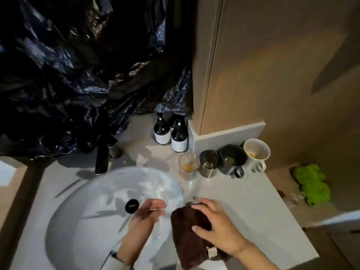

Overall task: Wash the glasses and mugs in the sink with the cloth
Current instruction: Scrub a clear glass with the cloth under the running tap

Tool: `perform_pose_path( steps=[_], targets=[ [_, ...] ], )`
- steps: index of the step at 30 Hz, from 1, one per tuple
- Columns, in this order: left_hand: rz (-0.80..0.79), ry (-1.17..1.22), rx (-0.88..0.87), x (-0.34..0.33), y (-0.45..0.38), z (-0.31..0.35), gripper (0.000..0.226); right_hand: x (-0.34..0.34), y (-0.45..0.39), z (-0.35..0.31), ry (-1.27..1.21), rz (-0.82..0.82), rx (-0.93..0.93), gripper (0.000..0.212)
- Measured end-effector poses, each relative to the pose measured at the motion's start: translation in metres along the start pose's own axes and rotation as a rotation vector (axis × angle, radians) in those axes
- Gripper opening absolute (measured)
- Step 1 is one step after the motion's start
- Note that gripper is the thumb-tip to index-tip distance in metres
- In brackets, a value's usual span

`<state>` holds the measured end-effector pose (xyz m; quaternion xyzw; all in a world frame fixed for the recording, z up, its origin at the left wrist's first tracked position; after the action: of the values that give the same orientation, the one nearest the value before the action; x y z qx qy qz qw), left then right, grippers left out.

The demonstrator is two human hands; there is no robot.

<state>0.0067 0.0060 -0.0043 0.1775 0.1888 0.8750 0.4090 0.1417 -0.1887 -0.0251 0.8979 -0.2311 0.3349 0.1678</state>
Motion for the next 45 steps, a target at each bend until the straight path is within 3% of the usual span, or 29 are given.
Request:
perform_pose_path(
  steps=[2, 5, 9, 12, 15, 18, 22, 26, 31, 39, 42, 45],
  targets=[
    [0.018, 0.028, -0.037, -0.01, -0.01, 0.003, 0.021, -0.019, -0.009, 0.005, 0.21, -0.172, 0.08, 0.08],
    [-0.016, -0.021, -0.087, -0.022, -0.029, 0.009, 0.021, -0.043, -0.013, 0.023, 0.504, -0.17, 0.201, 0.081],
    [-0.024, -0.015, -0.112, -0.037, -0.064, 0.024, 0.028, -0.042, -0.011, 0.05, 0.394, 0.026, 0.297, 0.043],
    [-0.032, -0.004, -0.1, -0.054, -0.089, 0.032, 0.04, -0.035, -0.01, 0.064, 0.296, 0.199, 0.309, 0.039],
    [-0.07, -0.134, -0.139, -0.071, -0.11, 0.036, 0.068, -0.019, -0.01, 0.067, -0.022, 0.207, 0.14, 0.033],
    [-0.132, -0.208, -0.175, -0.086, -0.122, 0.04, 0.093, 0.012, -0.012, 0.049, -0.567, 0.162, -0.226, 0.024],
    [-0.062, -0.252, -0.287, -0.093, -0.131, 0.033, 0.083, 0.055, -0.014, 0.031, -1.221, 0.199, -0.599, 0.021],
    [-0.031, -0.162, -0.277, -0.093, -0.126, 0.027, 0.081, 0.079, -0.009, 0.017, -1.497, 0.142, -0.691, 0.03],
    [-0.023, -0.079, -0.291, -0.06, -0.11, 0.02, 0.078, 0.072, -0.01, -0.011, -1.295, 0.127, -0.601, 0.035],
    [-0.016, -0.044, -0.273, 0.045, -0.069, -0.005, 0.073, 0.015, -0.05, -0.077, -0.96, 0.359, -0.397, 0.018],
    [-0.017, -0.07, -0.264, 0.084, -0.06, -0.021, 0.067, -0.004, -0.079, -0.101, -0.822, 0.328, -0.25, 0.036],
    [0.001, -0.068, -0.229, 0.116, -0.061, -0.037, 0.072, -0.018, -0.116, -0.115, -0.51, 0.323, -0.074, 0.062]
  ],
)
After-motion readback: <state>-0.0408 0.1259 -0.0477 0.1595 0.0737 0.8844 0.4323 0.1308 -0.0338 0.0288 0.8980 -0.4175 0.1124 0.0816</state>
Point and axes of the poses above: each hand's wrist, its own y-axis away from the middle knuckle, its own x-axis out of the back of the hand, z = x × y, the point moved 1 cm from there along -y, towards the middle knuckle, and after that the axes turned 3 degrees about x, right-handed, at the moved point
